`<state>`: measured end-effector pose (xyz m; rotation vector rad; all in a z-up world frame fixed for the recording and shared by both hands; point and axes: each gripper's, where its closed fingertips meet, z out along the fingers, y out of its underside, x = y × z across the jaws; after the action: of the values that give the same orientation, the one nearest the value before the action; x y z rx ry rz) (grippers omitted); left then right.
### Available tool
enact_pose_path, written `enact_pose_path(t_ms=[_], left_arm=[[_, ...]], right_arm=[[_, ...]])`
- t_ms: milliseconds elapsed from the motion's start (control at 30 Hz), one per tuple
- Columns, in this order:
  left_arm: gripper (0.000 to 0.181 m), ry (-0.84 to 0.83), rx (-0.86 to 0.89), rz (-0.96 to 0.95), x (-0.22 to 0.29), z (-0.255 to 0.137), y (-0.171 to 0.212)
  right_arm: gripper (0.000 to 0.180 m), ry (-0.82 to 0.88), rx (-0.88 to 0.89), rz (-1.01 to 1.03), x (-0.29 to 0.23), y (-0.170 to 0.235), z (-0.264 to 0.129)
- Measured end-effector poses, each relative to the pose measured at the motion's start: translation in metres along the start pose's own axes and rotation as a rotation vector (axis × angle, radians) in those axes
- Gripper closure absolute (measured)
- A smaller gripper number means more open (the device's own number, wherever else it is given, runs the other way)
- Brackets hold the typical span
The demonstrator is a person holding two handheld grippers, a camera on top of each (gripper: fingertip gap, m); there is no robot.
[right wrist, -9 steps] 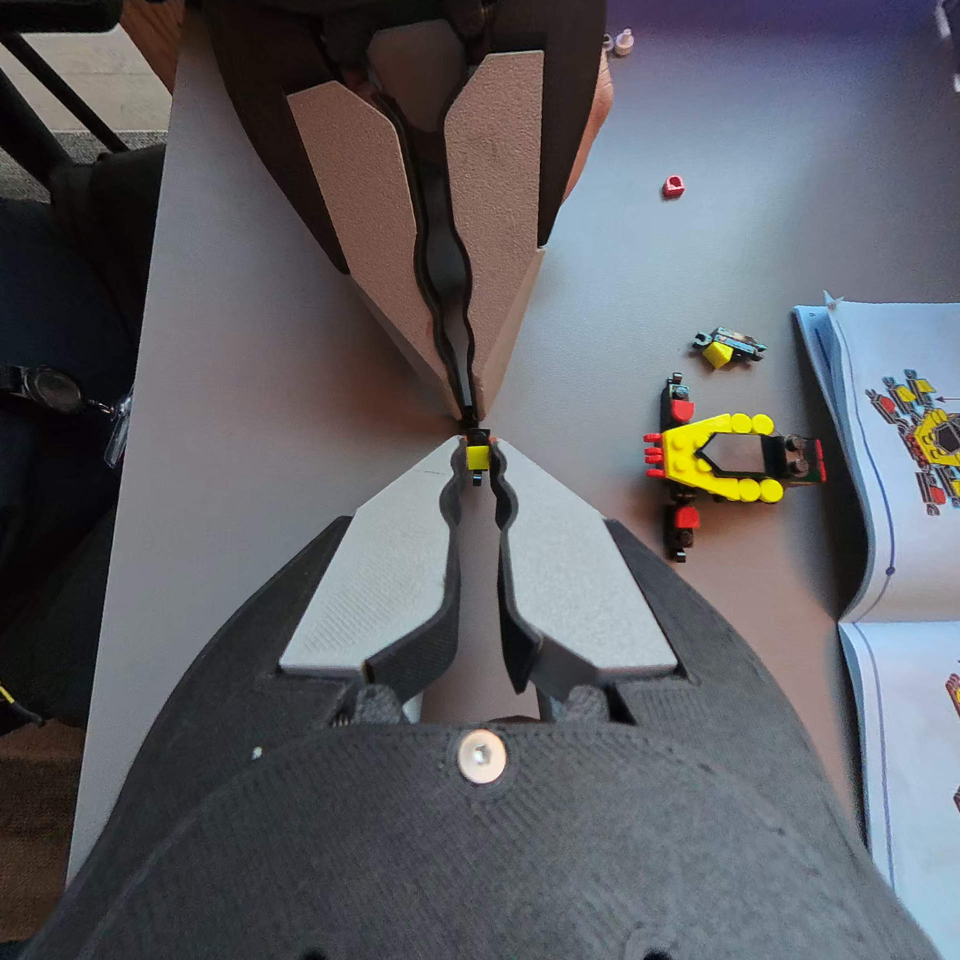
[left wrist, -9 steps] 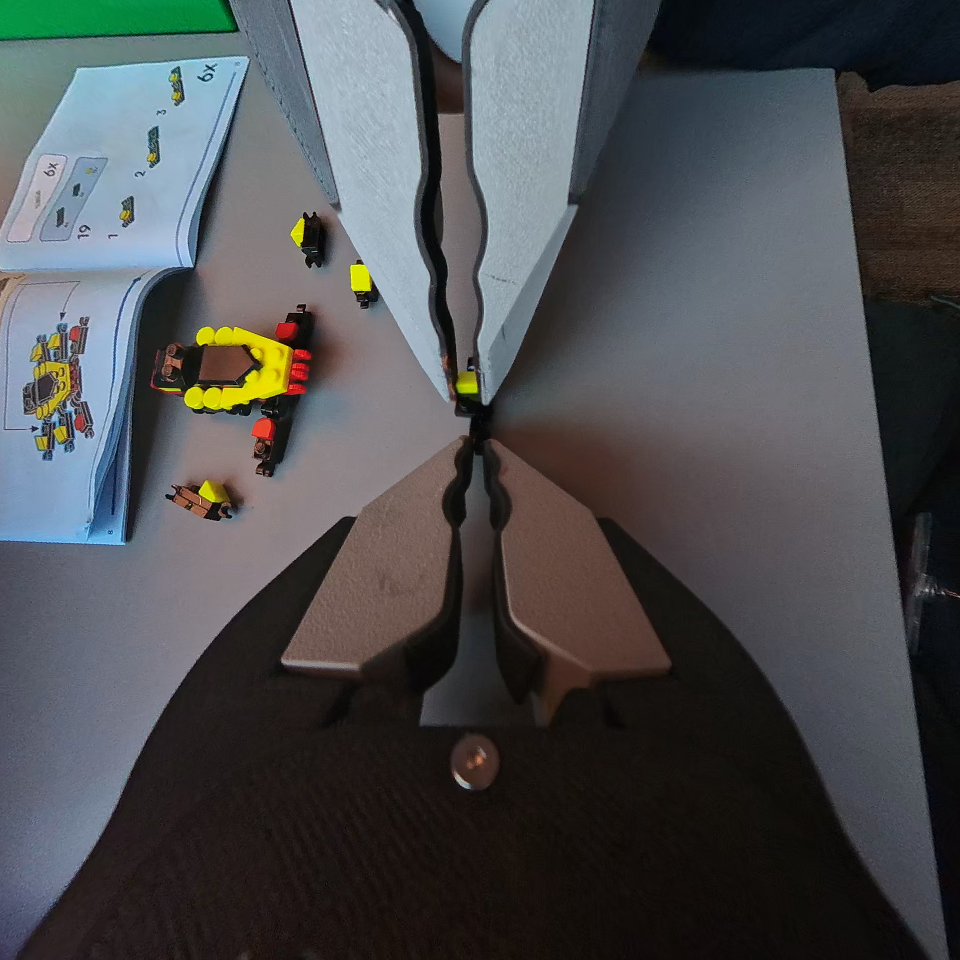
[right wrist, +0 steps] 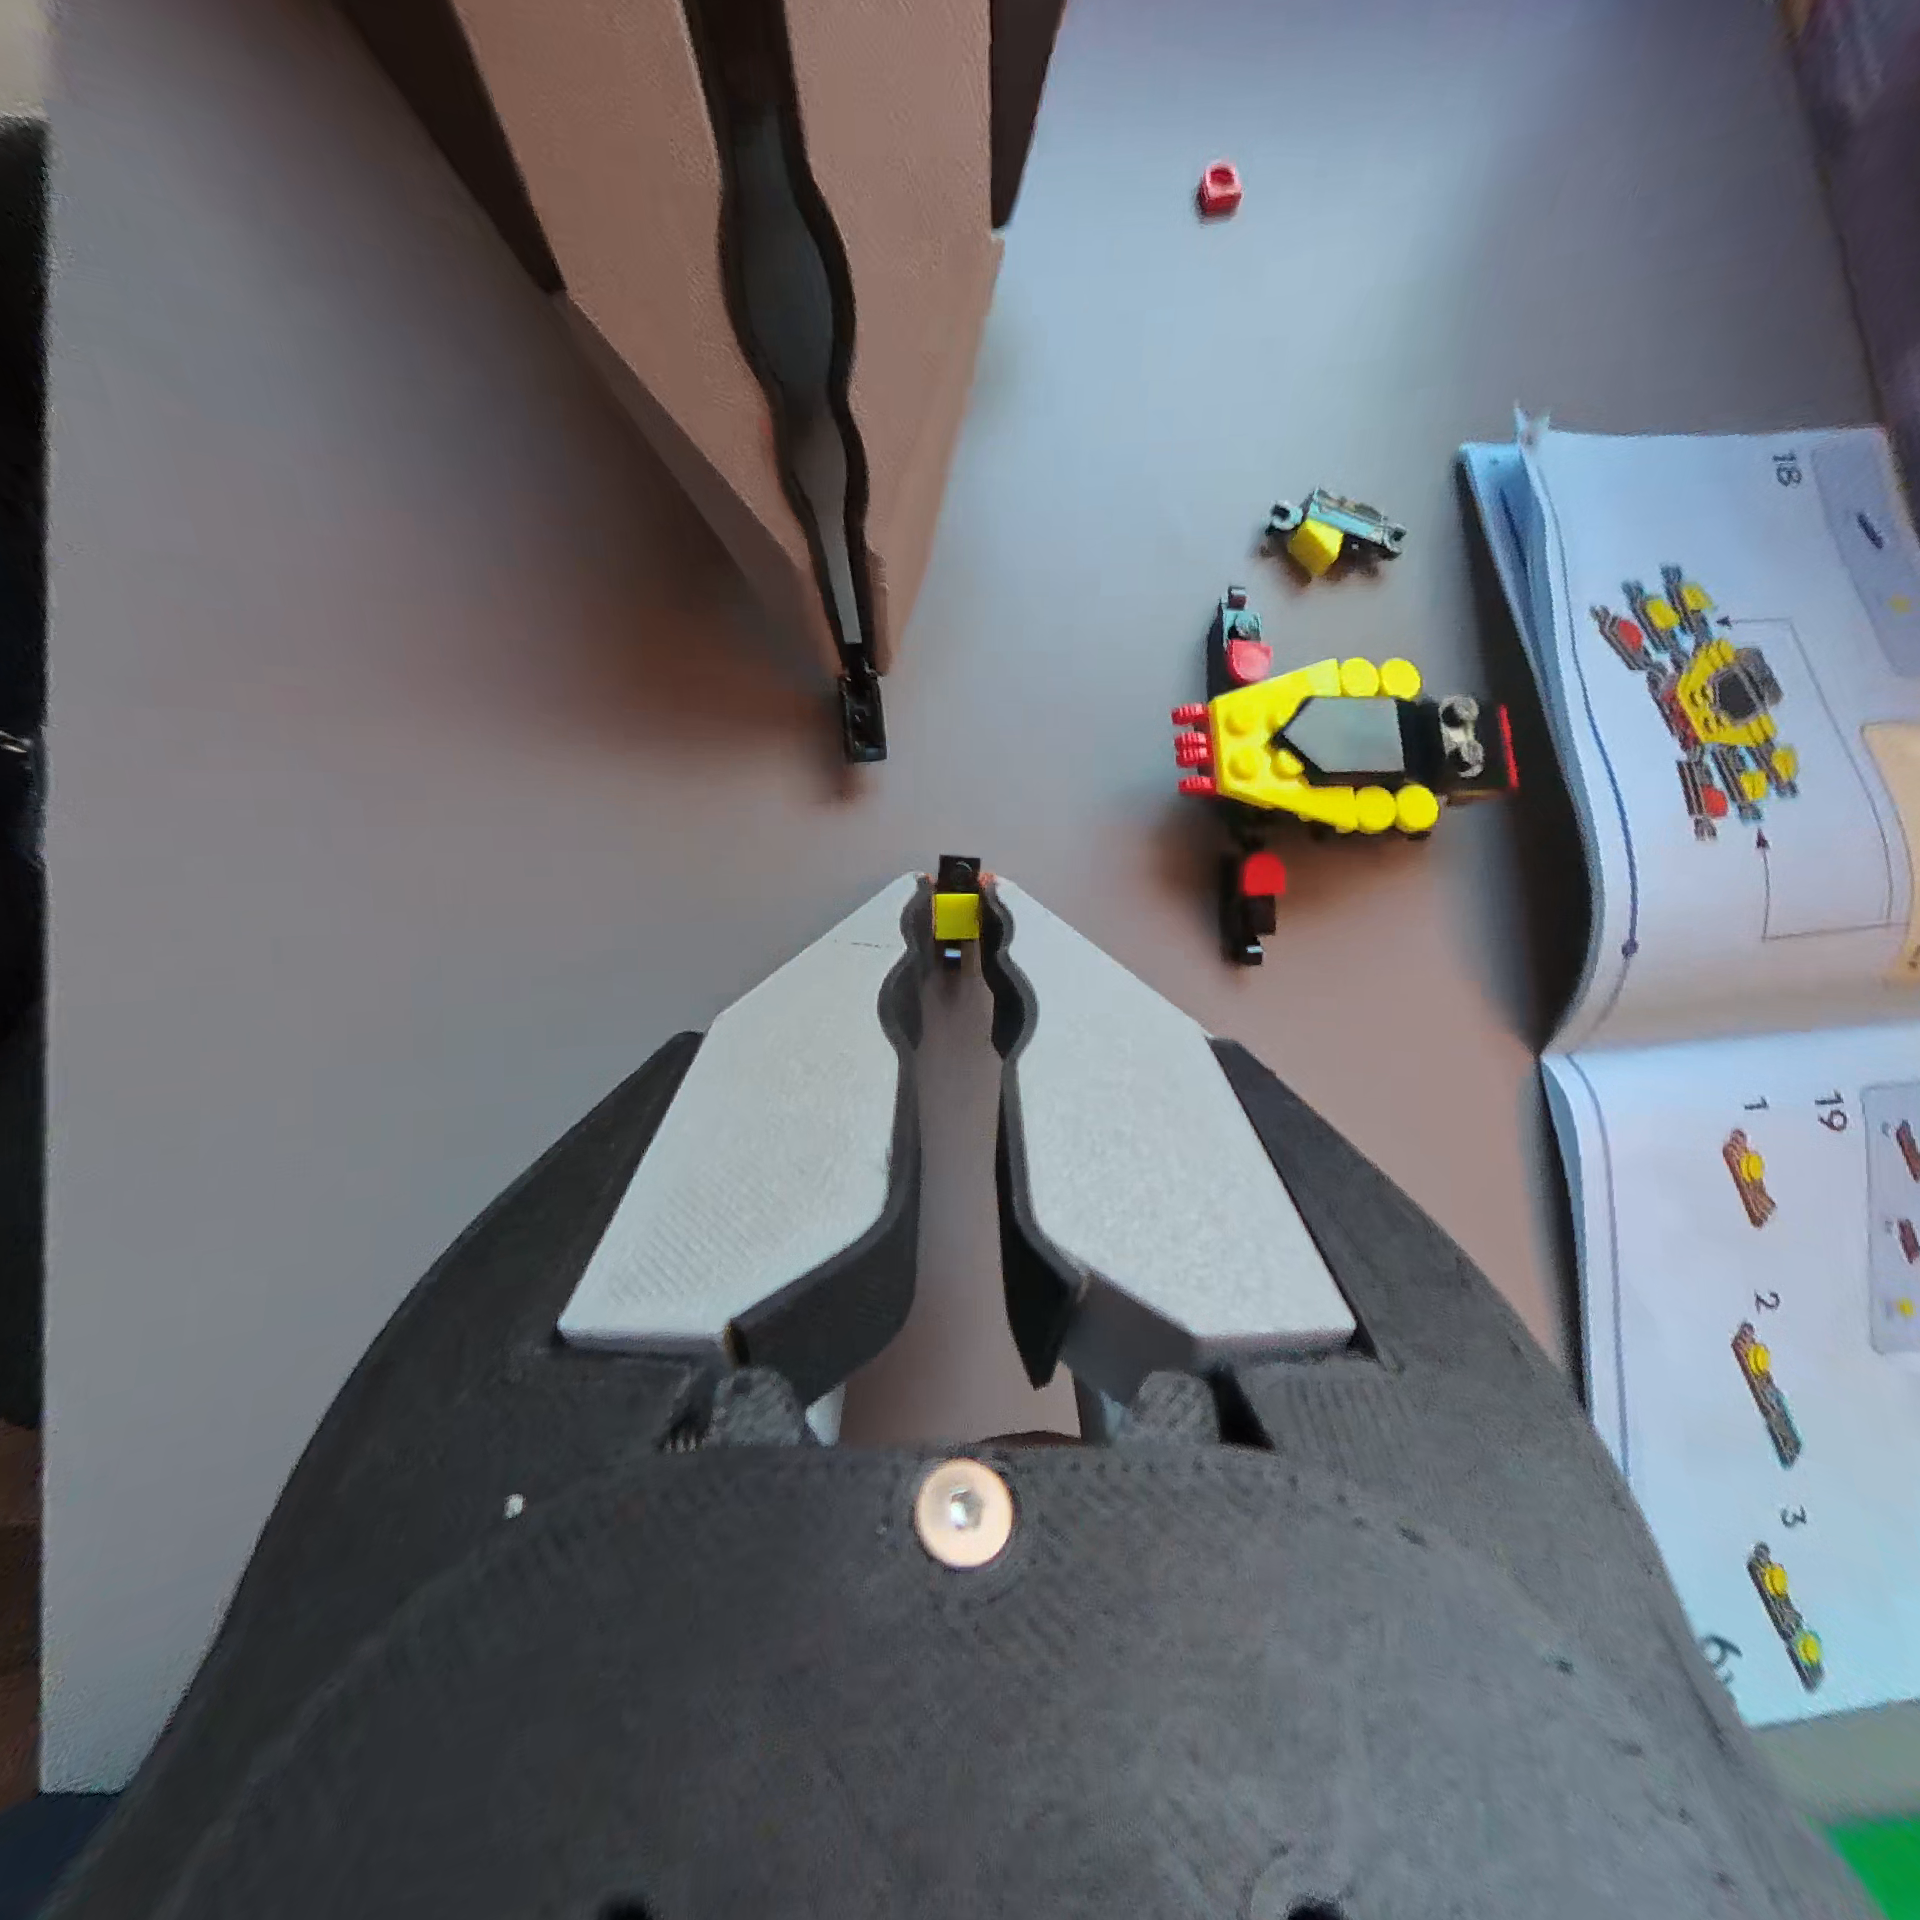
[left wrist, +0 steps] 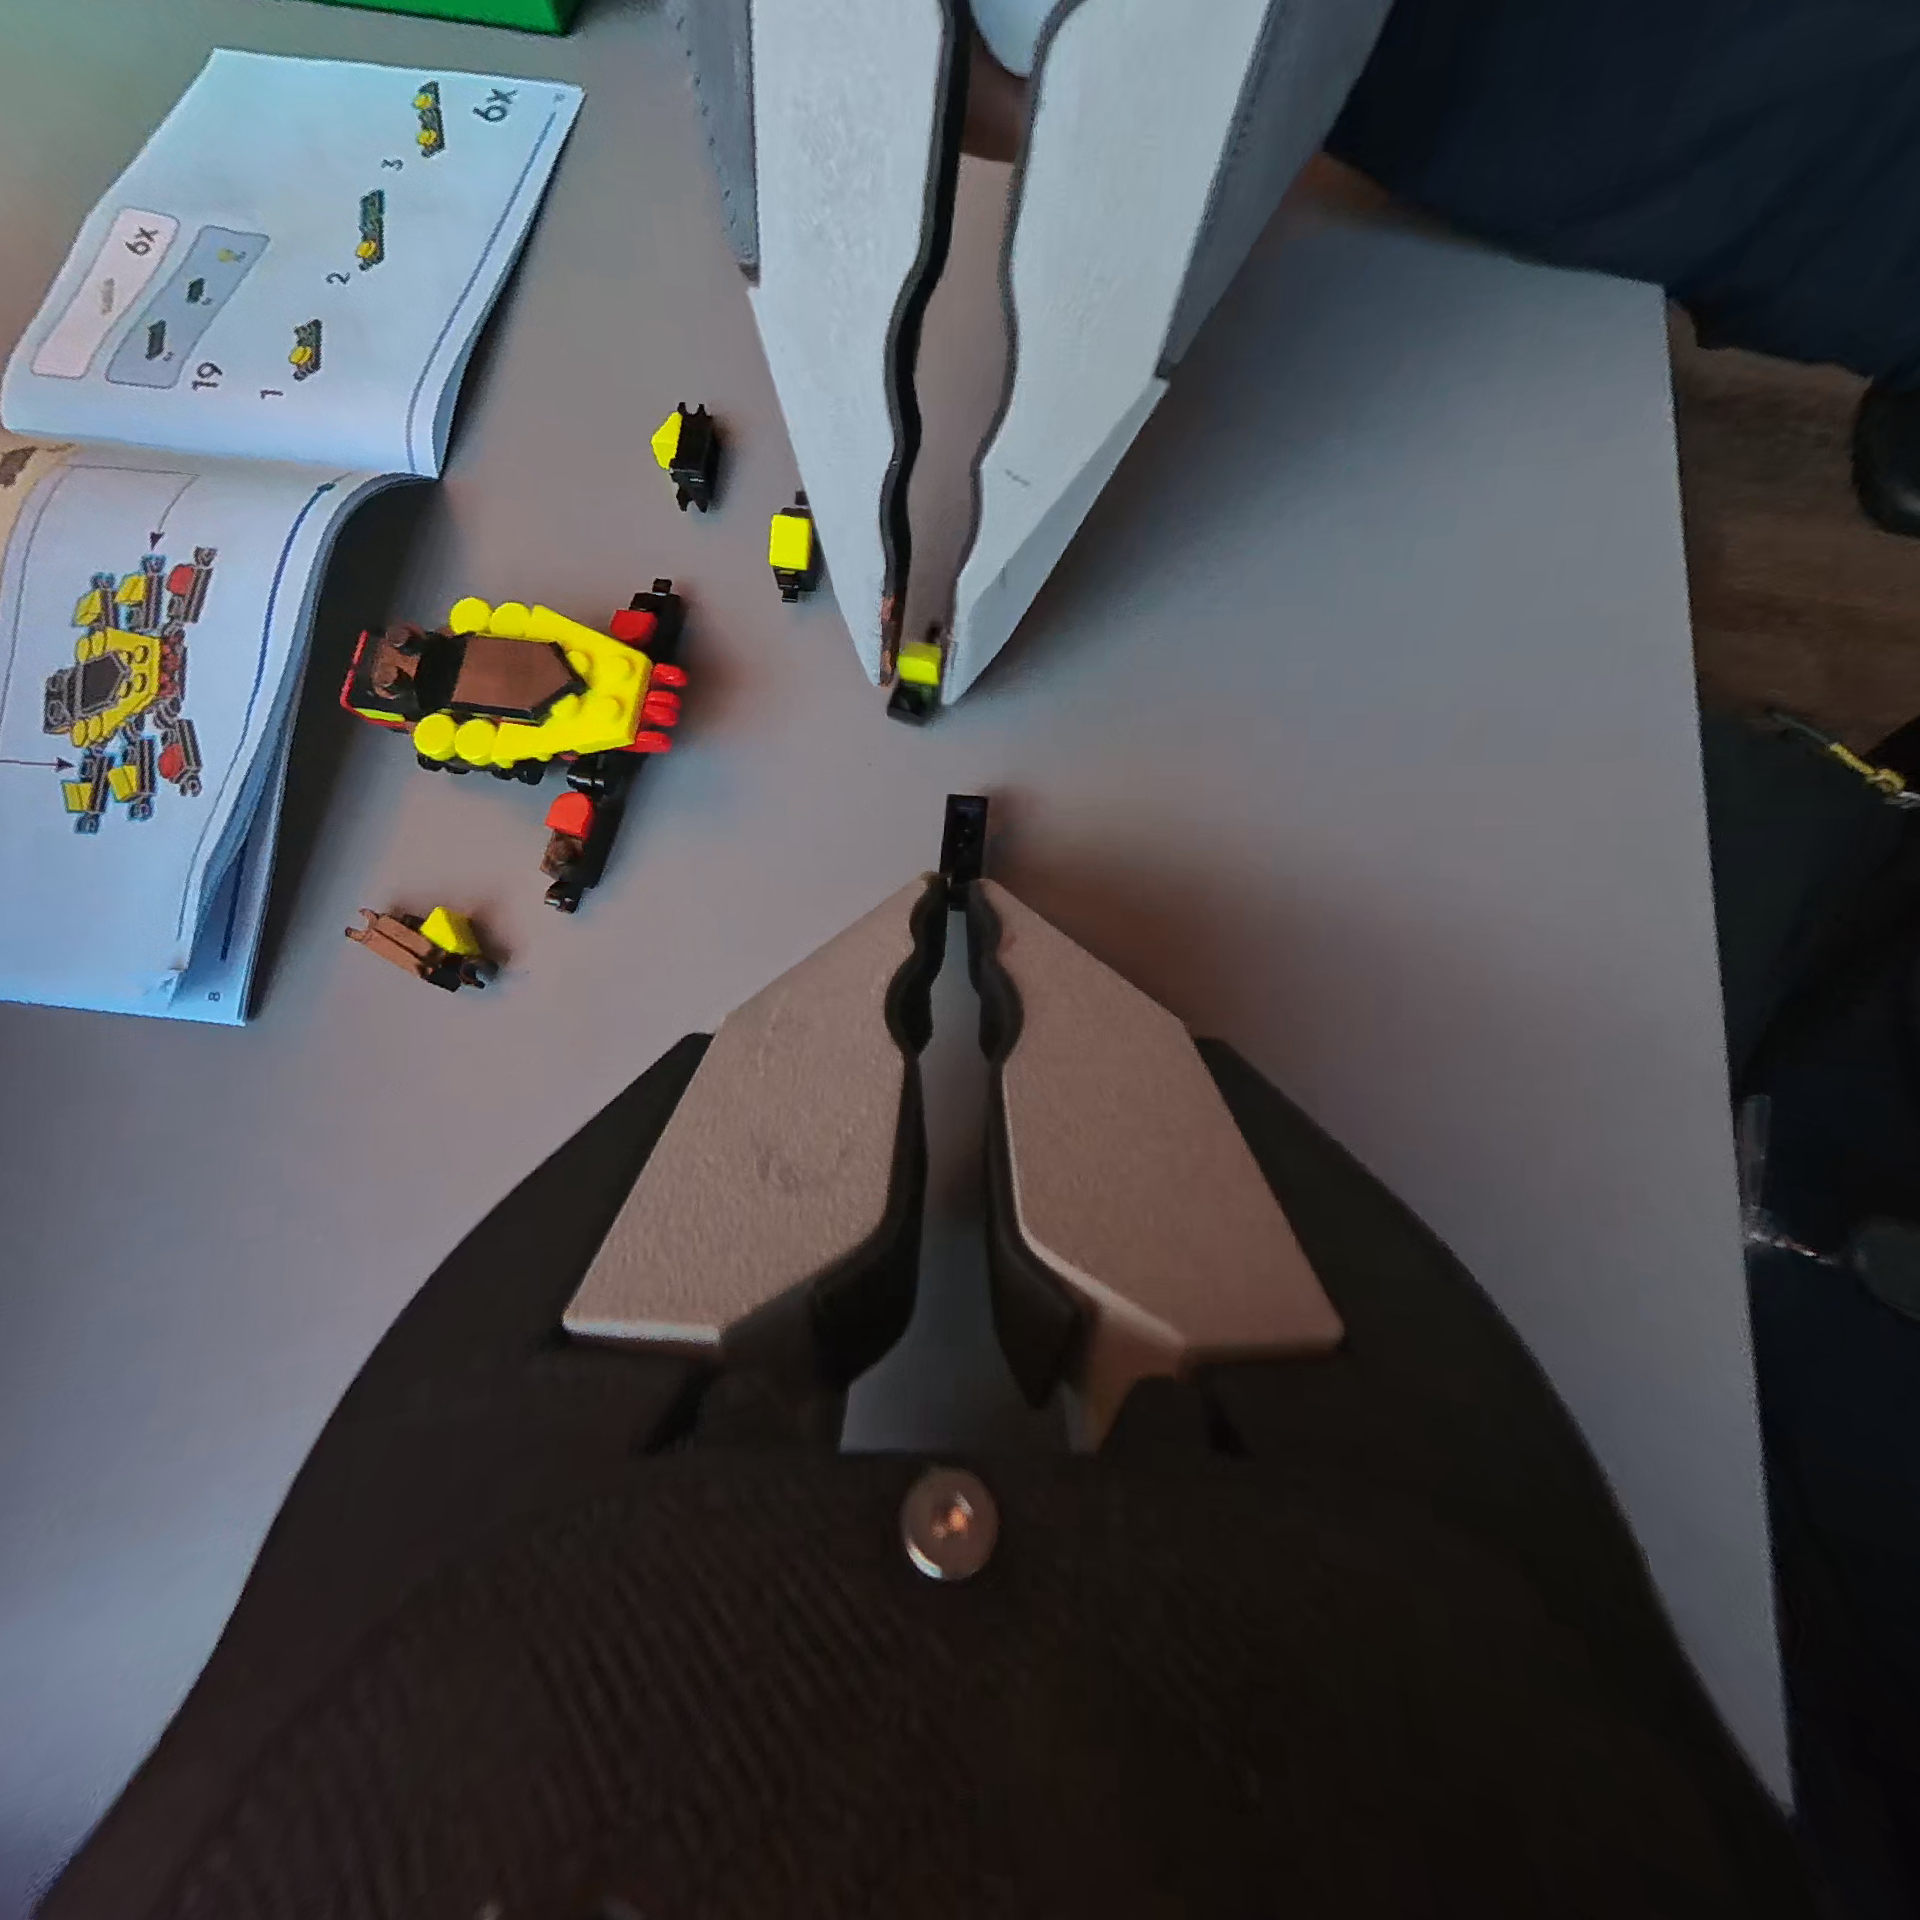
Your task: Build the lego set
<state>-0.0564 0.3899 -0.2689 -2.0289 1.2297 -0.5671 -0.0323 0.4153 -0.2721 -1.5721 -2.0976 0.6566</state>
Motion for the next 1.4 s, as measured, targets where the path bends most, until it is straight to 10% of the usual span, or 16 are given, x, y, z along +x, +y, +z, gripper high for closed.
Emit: enact_pose_path(t_ms=[33,1400], left_arm=[[0.181,0.008,0.006,-0.027,-0.001,-0.001,0.0],[0.181,0.275,0.212,-0.37,0.001,-0.02,-0.024]], right_arm=[[0.171,0.001,0.009,0.0,0.0,-0.002,0.0],[0.178,0.163,0.203,-0.314,-0.015,-0.051,-0.012]])
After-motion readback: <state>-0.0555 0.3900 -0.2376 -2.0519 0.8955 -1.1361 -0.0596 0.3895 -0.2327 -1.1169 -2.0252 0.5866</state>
